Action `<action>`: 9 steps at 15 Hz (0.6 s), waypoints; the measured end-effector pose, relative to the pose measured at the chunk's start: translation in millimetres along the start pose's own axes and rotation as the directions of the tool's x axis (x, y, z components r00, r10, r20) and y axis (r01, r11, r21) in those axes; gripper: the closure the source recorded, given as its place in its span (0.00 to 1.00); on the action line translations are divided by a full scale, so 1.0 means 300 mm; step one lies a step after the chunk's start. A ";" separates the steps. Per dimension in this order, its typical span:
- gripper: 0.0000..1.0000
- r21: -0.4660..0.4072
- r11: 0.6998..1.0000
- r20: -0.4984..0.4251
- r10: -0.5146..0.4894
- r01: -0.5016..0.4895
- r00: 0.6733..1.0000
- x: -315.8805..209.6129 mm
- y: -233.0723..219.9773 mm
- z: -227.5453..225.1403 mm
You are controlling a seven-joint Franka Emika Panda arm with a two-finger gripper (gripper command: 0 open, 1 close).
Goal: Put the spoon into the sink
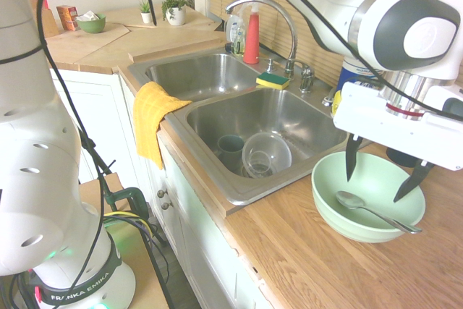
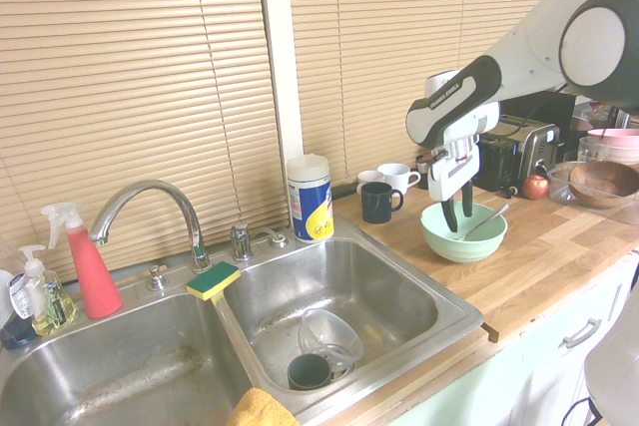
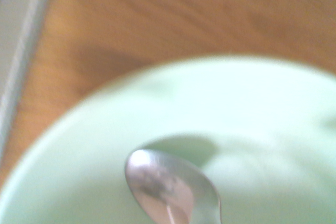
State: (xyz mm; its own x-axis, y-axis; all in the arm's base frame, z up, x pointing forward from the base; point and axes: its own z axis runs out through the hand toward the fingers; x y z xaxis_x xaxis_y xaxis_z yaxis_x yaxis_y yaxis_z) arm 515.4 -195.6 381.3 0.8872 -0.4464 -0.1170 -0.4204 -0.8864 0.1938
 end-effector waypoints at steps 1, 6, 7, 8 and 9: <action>0.00 -0.027 1.000 0.005 -0.013 0.014 1.000 0.011 0.002 0.004; 0.00 -0.117 0.990 0.013 -0.075 0.076 0.997 0.029 -0.010 0.027; 0.00 -0.122 0.989 0.021 -0.077 0.079 0.997 0.030 -0.012 0.038; 1.00 -0.123 0.989 0.027 -0.078 0.080 0.997 0.032 -0.013 0.047; 1.00 -0.125 0.989 0.031 -0.077 0.081 0.997 0.033 -0.012 0.055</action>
State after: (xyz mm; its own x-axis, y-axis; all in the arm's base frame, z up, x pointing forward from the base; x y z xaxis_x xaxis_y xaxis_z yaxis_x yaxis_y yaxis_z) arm 522.6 -198.7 363.4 0.9108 -0.3799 -0.1615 -0.3203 -0.8972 0.3041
